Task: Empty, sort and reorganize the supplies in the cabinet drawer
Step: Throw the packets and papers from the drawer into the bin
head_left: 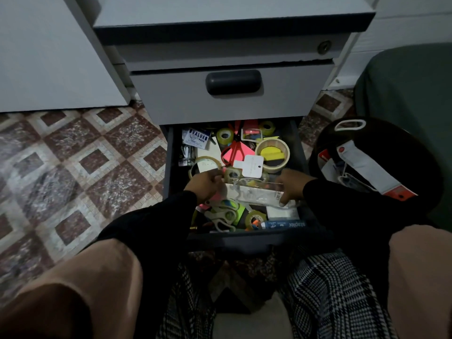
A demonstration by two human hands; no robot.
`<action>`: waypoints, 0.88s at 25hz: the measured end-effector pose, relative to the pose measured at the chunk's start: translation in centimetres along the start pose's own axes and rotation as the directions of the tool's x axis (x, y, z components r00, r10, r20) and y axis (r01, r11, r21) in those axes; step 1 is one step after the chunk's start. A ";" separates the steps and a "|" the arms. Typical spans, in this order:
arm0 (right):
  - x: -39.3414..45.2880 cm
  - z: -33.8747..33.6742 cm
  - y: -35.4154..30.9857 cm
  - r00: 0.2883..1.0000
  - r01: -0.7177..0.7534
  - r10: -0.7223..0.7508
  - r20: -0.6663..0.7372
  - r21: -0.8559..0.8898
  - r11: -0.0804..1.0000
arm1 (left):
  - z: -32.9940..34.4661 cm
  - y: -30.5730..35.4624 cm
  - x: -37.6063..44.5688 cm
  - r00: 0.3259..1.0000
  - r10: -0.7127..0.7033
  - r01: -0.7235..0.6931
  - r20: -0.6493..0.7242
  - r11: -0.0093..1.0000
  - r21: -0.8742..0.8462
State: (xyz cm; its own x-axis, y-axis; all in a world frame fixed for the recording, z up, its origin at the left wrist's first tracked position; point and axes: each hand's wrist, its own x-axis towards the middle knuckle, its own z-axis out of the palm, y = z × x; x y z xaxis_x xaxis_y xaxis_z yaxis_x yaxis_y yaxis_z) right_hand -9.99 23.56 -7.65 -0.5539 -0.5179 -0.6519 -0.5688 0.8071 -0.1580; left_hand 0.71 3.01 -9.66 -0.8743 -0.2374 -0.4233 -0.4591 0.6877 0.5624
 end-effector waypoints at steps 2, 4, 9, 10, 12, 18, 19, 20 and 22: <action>0.7 0.5 0.4 0.997 -0.022 0.023 -0.073 0.015 1.000 | 0.2 0.3 0.1 0.999 -0.034 0.033 -0.019 0.996 -0.086; 1.0 1.0 0.5 0.995 -0.039 0.055 -0.082 0.176 0.984 | 0.1 0.4 0.1 0.998 -0.065 0.059 -0.024 0.975 -0.214; 1.3 1.8 0.3 0.999 -0.034 0.033 0.010 0.247 0.968 | 0.0 0.3 -0.3 0.995 -0.098 0.096 0.014 0.926 -0.365; 1.2 1.7 0.2 0.999 -0.049 0.050 -0.002 0.193 0.980 | 0.0 0.4 -0.4 0.996 -0.088 0.093 0.029 0.933 -0.348; 0.9 1.2 -0.1 0.995 -0.094 0.096 -0.029 0.084 0.992 | 0.0 0.5 -0.5 0.997 -0.063 0.075 0.051 0.954 -0.289; 0.0 0.2 0.0 0.997 -0.078 0.082 0.001 0.328 0.941 | -0.4 0.4 -0.6 0.997 -0.061 0.052 -0.049 0.985 -0.163; -0.1 0.0 0.2 0.997 -0.079 0.076 0.022 0.398 0.914 | -0.6 0.4 -0.7 0.994 -0.075 0.059 -0.079 0.980 -0.189; -0.3 -0.3 0.4 0.996 -0.085 0.075 0.040 0.472 0.878 | -0.8 0.5 -0.7 0.989 -0.098 0.074 -0.110 0.975 -0.211; -0.7 -0.9 0.8 0.995 -0.098 0.082 0.053 0.556 0.825 | -1.3 0.4 -0.8 0.977 -0.134 0.096 -0.168 0.971 -0.220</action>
State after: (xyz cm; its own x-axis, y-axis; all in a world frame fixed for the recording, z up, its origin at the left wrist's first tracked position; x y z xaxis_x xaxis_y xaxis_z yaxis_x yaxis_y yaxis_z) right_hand -10.58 24.37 -6.67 -0.5656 -0.4339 -0.7013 -0.0773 0.8746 -0.4787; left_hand 1.03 2.64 -8.16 -0.8186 -0.4398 -0.3694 -0.5641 0.4942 0.6615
